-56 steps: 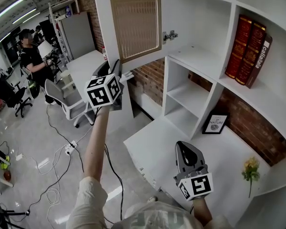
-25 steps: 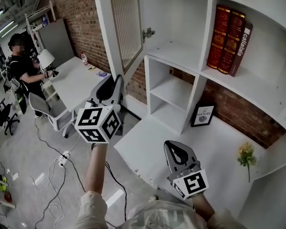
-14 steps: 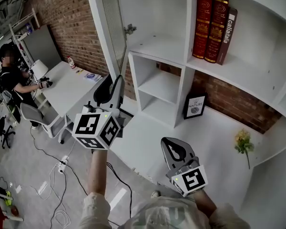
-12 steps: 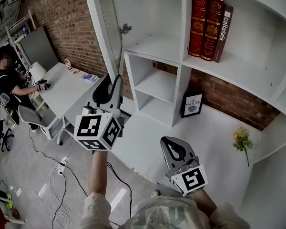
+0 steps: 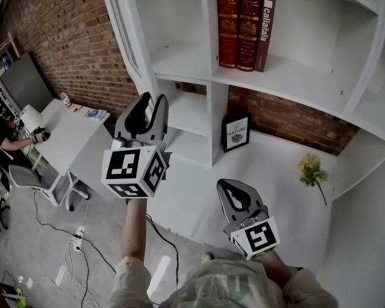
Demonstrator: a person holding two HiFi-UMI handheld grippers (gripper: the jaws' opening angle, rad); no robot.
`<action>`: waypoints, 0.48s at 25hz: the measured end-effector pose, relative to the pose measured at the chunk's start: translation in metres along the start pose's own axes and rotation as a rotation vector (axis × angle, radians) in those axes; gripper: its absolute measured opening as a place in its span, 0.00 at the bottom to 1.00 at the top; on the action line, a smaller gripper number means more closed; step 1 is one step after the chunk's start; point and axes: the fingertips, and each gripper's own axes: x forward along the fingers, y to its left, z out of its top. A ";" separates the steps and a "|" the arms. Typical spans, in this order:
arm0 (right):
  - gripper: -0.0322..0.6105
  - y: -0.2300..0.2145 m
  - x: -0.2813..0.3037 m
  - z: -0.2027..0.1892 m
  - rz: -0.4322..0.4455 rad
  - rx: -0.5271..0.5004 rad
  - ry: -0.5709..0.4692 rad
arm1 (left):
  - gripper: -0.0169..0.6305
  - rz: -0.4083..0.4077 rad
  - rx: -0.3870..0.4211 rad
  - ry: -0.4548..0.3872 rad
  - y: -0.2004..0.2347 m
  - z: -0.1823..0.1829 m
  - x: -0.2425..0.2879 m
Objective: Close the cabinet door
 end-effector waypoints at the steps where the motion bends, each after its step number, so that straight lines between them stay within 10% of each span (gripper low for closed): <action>1: 0.08 -0.003 -0.002 -0.001 -0.014 -0.002 0.002 | 0.24 0.000 0.013 0.000 -0.005 -0.001 0.007; 12: 0.08 -0.041 -0.032 -0.006 -0.165 -0.034 0.052 | 0.26 -0.019 0.067 -0.025 -0.034 -0.012 0.055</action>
